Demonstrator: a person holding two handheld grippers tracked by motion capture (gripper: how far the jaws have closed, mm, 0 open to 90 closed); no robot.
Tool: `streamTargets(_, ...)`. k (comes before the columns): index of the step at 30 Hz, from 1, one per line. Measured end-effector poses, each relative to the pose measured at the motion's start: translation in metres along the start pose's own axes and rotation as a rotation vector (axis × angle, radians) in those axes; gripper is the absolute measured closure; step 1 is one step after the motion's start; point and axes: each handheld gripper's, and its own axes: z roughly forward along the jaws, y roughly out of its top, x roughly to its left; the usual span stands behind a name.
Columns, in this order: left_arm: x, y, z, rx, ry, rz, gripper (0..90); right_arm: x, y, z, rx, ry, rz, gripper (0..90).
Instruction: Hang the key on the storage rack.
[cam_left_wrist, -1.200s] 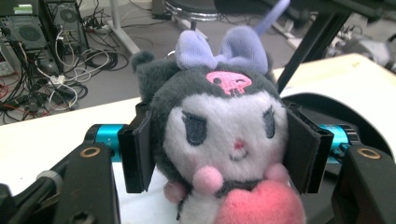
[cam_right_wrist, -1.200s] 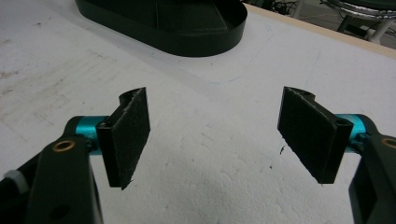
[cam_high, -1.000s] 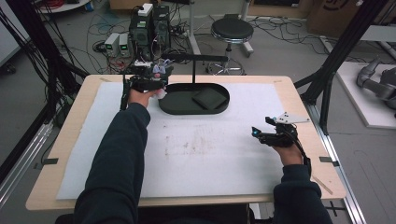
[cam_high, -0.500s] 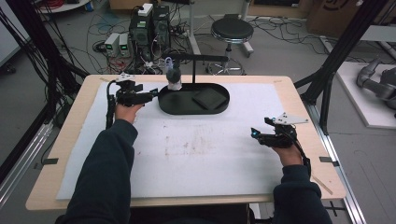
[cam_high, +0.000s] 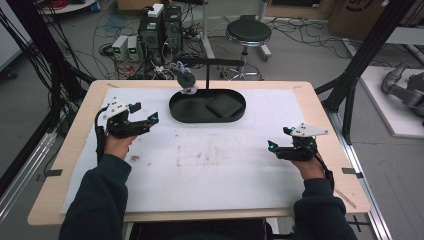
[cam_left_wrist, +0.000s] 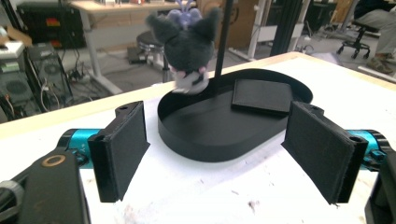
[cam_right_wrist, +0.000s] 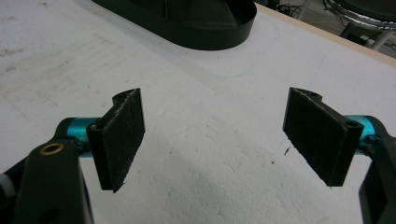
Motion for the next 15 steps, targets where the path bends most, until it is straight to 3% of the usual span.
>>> streamTargets(8,-0.005,-0.02,-0.026,0.002,0.022,0.003,19.5,-0.001,-0.002,-0.004,-0.005,-0.02,0.013,21.1)
streamTargets(15,-0.005,-0.029,-0.037,0.007,0.045,0.0,19.5,0.0,-0.002,-0.007,-0.012,-0.03,0.008,21.1)
